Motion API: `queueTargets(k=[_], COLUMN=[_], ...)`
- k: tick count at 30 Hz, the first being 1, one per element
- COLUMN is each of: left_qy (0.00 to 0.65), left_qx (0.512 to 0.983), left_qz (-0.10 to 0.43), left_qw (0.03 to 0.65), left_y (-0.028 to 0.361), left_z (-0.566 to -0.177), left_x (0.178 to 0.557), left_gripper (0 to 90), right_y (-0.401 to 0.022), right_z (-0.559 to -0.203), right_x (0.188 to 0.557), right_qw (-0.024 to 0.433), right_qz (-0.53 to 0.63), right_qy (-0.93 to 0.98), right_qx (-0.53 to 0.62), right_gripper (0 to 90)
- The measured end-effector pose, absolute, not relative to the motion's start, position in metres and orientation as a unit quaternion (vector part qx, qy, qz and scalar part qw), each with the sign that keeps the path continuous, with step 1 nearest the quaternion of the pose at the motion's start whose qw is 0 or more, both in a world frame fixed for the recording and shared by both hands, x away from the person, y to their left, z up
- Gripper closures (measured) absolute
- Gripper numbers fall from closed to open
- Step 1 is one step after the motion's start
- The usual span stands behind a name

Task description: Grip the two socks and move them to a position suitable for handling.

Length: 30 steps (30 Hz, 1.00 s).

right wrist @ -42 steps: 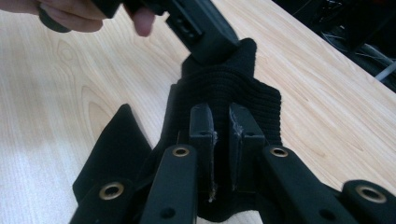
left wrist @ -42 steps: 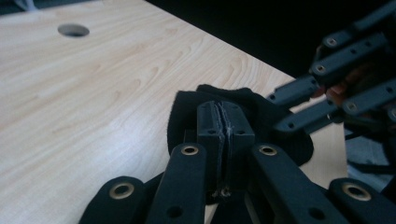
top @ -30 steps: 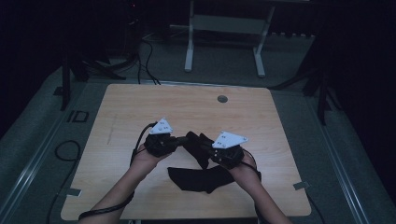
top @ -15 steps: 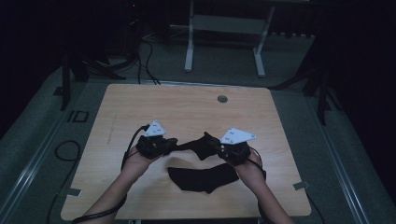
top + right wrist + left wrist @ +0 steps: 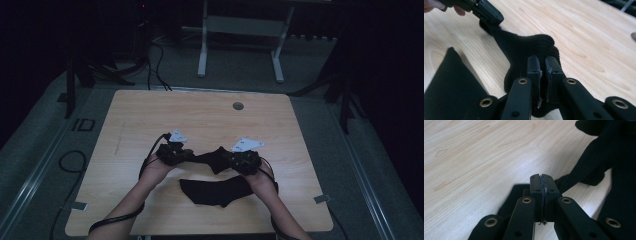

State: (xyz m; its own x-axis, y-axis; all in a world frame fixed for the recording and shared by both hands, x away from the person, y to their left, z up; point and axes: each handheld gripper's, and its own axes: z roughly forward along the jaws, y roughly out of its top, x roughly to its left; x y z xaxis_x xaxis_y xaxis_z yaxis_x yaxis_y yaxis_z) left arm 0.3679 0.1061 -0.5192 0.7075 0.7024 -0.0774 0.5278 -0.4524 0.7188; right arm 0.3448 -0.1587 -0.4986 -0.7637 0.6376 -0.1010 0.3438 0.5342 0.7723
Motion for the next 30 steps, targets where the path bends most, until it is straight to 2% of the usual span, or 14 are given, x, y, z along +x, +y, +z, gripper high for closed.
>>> queueTargets(k=[6,11,14,17,21,23,25,26,30], left_qy=[0.350,0.333,0.327,0.329,0.346,0.356,0.366,0.370,0.372], left_qx=[0.849,0.855,0.858,0.866,0.872,0.869,0.864,0.860,0.853], left_qz=[0.135,0.145,0.149,0.140,0.109,0.105,0.099,0.104,0.119], left_qw=[0.372,0.370,0.367,0.350,0.330,0.328,0.332,0.335,0.347], left_y=[0.106,0.117,0.123,0.120,0.111,0.107,0.106,0.106,0.110], left_z=[-0.500,-0.470,-0.456,-0.461,-0.493,-0.506,-0.513,-0.514,-0.513], left_x=[0.356,0.330,0.318,0.326,0.354,0.364,0.371,0.372,0.373], left_gripper=[88.8,88.8,88.6,88.6,87.9,84.9,71.2,67.7,64.4], right_y=[-0.162,-0.158,-0.158,-0.155,-0.151,-0.148,-0.148,-0.148,-0.150], right_z=[-0.490,-0.469,-0.461,-0.463,-0.481,-0.491,-0.499,-0.503,-0.513], right_x=[0.342,0.323,0.309,0.307,0.321,0.330,0.338,0.343,0.360], right_qw=[0.196,0.205,0.193,0.190,0.182,0.183,0.183,0.191,0.197], right_qz=[0.403,0.424,0.448,0.443,0.420,0.402,0.390,0.381,0.361], right_qy=[0.847,0.844,0.839,0.842,0.848,0.854,0.857,0.857,0.855], right_qx=[0.286,0.255,0.241,0.241,0.265,0.274,0.284,0.290,0.316], right_gripper=[83.6,83.5,83.5,83.5,83.6,83.6,83.6,83.6,83.6])
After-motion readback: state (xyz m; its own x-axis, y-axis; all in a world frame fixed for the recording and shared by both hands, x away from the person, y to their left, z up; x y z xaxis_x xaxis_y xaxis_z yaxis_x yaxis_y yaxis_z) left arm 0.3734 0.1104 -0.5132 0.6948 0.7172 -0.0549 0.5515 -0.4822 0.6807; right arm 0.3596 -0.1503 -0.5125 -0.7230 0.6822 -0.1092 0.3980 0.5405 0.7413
